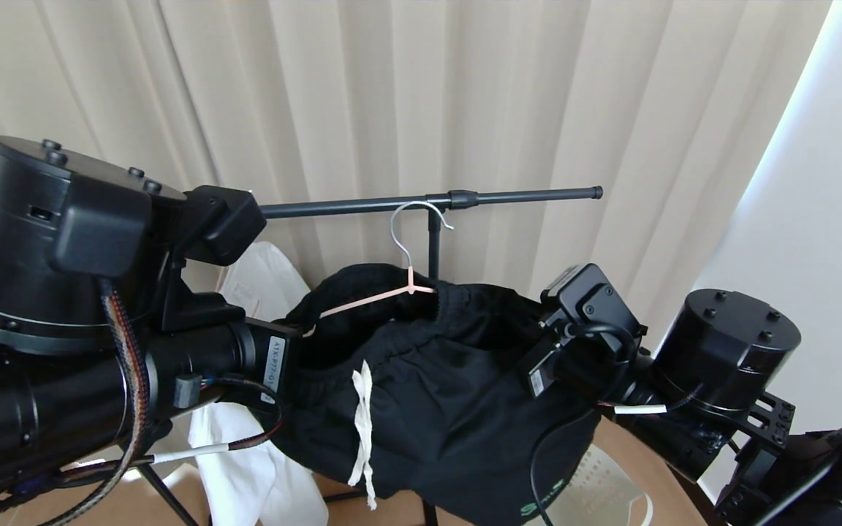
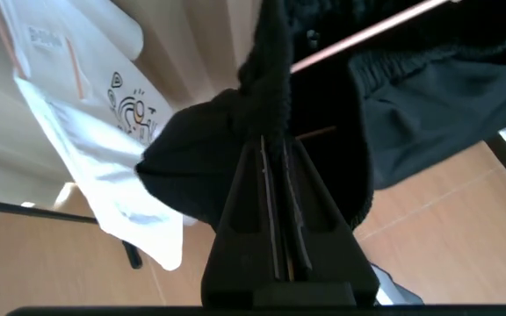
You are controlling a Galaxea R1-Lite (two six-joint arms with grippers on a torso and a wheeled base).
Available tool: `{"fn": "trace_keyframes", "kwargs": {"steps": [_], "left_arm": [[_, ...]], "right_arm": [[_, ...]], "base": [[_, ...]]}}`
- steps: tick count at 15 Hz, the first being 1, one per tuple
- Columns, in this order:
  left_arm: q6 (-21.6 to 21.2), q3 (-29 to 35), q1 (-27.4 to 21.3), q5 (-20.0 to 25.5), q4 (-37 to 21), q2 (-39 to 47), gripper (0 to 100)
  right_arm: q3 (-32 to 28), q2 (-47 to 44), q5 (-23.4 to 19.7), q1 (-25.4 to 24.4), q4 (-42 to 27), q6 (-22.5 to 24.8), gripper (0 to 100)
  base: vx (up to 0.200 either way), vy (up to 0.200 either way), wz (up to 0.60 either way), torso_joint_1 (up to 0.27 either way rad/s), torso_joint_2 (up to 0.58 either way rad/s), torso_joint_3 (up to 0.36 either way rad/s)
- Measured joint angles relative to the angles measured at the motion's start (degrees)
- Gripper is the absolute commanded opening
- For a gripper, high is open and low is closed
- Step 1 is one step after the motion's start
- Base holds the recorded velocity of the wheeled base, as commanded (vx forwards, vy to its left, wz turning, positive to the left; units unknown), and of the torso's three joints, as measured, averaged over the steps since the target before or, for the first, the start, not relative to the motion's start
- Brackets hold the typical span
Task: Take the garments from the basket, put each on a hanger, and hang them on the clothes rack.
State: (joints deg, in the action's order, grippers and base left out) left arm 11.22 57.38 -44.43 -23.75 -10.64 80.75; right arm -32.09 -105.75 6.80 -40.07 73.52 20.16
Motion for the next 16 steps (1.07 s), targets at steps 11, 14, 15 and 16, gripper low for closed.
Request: {"fn": "trace_keyframes", "kwargs": {"steps": [11,14,15,16], "left_arm": [[7.8,4.1,-3.6,3.9,-0.2,2.2,0],[8.0,3.1,-3.6,4.0,-0.1,2.1,0],[8.0,2.7,-3.6,4.0,0.0,2.1,0],[7.9,2.2,-3.5,4.0,-0.1,2.1,0]], "right_arm": [[-3.1,-2.9,1.5,-1.7,0.0,-4.4,0],[-4.1,-3.1,1.6,-1.7,-0.1,-6.4,0],[-4.4,-2.9,1.6,-1.7,-0.1,-6.6,0],[-4.6,-2.4,1.6,-1.6,-0.2,-6.8,0]], "base": [[0.000,0.000,0.00,0.000,0.00,0.000],[0.000,0.000,0.00,0.000,0.00,0.000],[0.000,0.000,0.00,0.000,0.00,0.000],[0.000,0.000,0.00,0.000,0.00,0.000]]}}
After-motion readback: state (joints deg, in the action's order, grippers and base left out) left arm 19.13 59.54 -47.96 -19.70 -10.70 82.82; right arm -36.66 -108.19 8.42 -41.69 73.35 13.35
